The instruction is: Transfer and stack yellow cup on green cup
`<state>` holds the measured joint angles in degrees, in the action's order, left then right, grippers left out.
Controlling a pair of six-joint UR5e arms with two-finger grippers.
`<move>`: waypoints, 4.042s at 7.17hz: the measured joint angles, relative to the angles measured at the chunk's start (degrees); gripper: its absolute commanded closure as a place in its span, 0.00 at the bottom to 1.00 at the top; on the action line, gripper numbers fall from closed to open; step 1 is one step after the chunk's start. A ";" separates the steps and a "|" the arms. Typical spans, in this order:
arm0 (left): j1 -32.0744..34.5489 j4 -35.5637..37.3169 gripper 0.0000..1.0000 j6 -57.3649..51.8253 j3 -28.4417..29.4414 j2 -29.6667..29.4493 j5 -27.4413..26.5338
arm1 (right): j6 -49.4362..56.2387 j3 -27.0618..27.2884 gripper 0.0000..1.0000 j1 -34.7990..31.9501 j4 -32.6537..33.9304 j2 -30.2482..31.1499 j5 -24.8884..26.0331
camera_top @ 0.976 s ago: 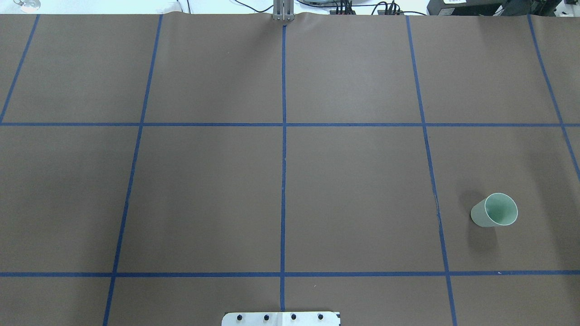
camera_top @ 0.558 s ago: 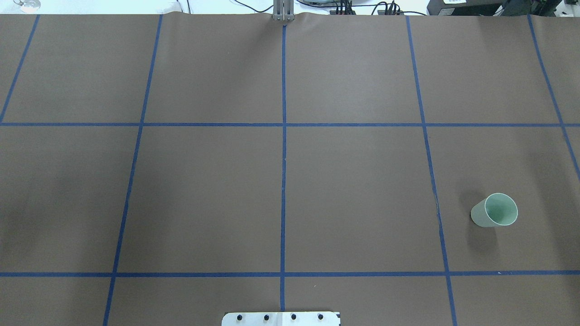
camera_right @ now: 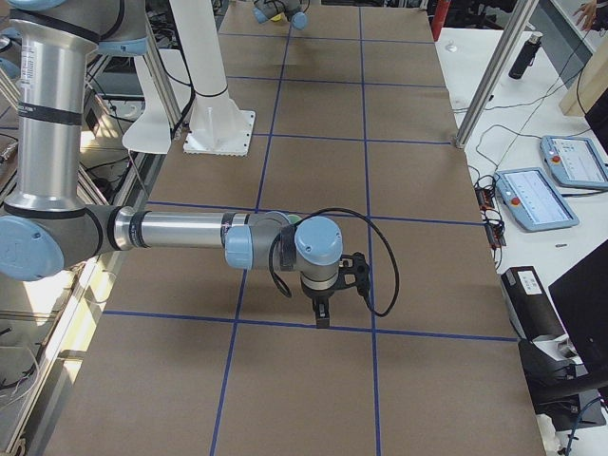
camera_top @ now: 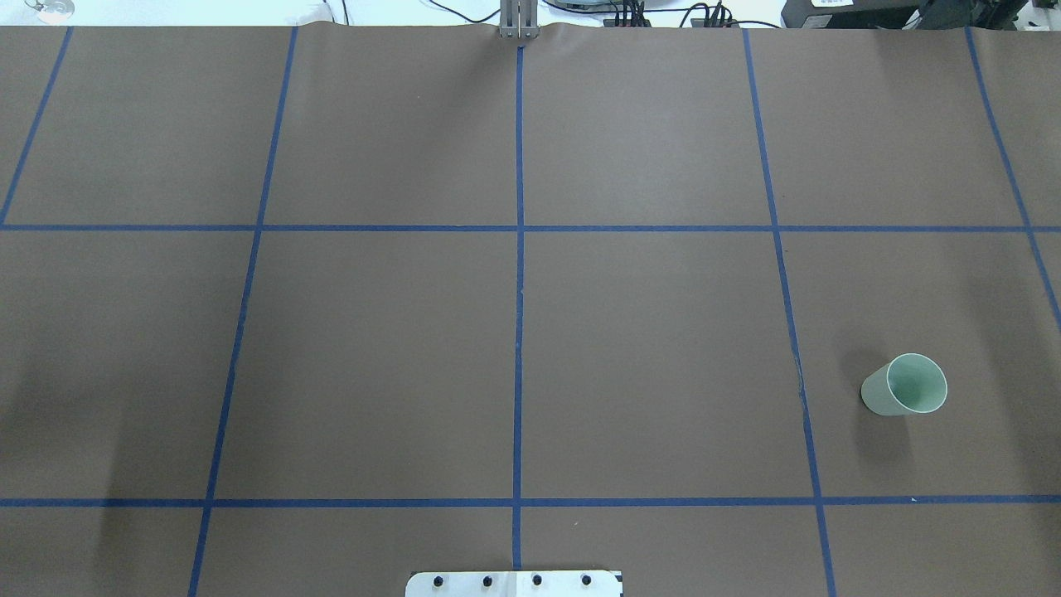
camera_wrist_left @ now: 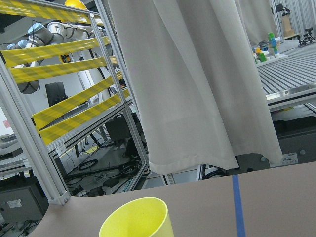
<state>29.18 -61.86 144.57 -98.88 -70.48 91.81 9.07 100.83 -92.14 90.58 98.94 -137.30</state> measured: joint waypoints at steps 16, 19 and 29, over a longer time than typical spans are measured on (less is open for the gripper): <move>-7.49 -7.53 0.00 10.26 21.38 -3.35 6.07 | 0.16 -0.60 0.00 0.87 0.04 -0.42 0.17; -7.58 -9.81 0.32 10.38 24.23 -3.35 6.19 | 0.00 -0.43 0.00 1.29 0.03 -0.62 -0.10; 0.95 -9.14 1.00 -16.28 4.22 11.18 -2.05 | -0.33 -0.31 0.00 1.90 0.05 -1.85 -0.09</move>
<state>30.13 -70.99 128.29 -94.66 -59.30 89.76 8.74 100.52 -90.24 90.63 97.09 -137.40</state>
